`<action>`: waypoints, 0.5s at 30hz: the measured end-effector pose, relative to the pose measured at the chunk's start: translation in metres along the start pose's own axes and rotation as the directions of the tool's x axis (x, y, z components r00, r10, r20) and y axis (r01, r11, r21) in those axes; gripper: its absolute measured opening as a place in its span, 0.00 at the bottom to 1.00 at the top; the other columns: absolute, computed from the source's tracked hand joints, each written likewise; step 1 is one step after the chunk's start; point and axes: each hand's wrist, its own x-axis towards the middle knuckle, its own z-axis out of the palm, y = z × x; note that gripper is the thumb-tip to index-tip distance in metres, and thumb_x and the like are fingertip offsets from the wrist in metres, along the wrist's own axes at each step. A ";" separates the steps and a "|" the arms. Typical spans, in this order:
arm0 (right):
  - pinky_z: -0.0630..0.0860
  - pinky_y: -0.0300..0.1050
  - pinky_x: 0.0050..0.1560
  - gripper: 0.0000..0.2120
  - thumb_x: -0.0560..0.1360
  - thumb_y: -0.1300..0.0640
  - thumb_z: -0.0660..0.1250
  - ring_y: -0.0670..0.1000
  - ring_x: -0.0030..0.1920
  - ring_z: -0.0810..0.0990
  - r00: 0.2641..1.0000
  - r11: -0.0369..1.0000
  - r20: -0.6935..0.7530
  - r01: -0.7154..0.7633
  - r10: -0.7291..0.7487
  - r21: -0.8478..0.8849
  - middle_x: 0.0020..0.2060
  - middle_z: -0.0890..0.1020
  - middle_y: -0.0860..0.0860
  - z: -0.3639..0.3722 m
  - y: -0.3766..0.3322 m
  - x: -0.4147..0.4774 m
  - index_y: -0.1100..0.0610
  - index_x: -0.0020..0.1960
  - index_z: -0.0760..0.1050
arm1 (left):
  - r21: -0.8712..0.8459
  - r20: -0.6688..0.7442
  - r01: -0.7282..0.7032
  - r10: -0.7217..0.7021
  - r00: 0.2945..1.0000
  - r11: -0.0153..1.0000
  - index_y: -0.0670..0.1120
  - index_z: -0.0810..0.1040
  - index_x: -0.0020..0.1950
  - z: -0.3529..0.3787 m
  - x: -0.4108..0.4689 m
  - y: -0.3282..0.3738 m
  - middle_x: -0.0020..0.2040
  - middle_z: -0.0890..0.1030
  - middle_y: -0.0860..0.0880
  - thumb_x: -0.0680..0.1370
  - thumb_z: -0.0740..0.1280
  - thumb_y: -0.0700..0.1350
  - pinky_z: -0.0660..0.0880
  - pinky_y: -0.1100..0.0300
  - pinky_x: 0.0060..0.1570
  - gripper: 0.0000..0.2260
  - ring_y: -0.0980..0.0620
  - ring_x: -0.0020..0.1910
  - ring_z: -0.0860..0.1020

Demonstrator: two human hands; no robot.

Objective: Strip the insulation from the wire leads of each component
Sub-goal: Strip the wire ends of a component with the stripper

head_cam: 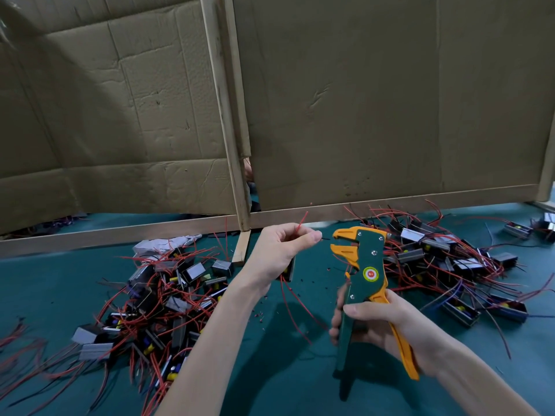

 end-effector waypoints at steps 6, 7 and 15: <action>0.80 0.54 0.44 0.15 0.61 0.61 0.76 0.64 0.41 0.81 1.000 1.000 0.010 0.009 -0.009 -0.017 0.40 0.79 0.66 0.000 -0.001 -0.002 0.64 0.46 0.79 | 0.062 0.046 -0.018 0.015 0.999 0.998 0.48 0.79 0.36 0.007 -0.003 0.000 0.28 0.78 0.61 0.74 0.72 0.42 0.67 0.79 0.35 0.07 0.69 0.31 0.74; 0.80 0.54 0.44 0.15 0.61 0.62 0.75 0.64 0.41 0.81 1.000 1.000 0.007 0.007 -0.007 -0.020 0.40 0.79 0.66 0.000 -0.001 -0.002 0.65 0.46 0.78 | 0.070 0.055 -0.022 0.018 0.998 0.997 0.49 0.79 0.36 0.007 -0.004 0.000 0.28 0.78 0.62 0.74 0.71 0.42 0.67 0.79 0.35 0.08 0.70 0.31 0.74; 0.79 0.54 0.43 0.10 0.65 0.62 0.74 0.64 0.39 0.80 0.999 0.997 -0.036 -0.021 0.018 -0.076 0.38 0.78 0.65 0.001 -0.002 -0.004 0.64 0.44 0.77 | 0.097 0.073 -0.011 0.004 0.997 0.995 0.50 0.80 0.34 0.004 -0.006 0.002 0.30 0.77 0.58 0.73 0.73 0.47 0.66 0.76 0.31 0.08 0.58 0.31 0.72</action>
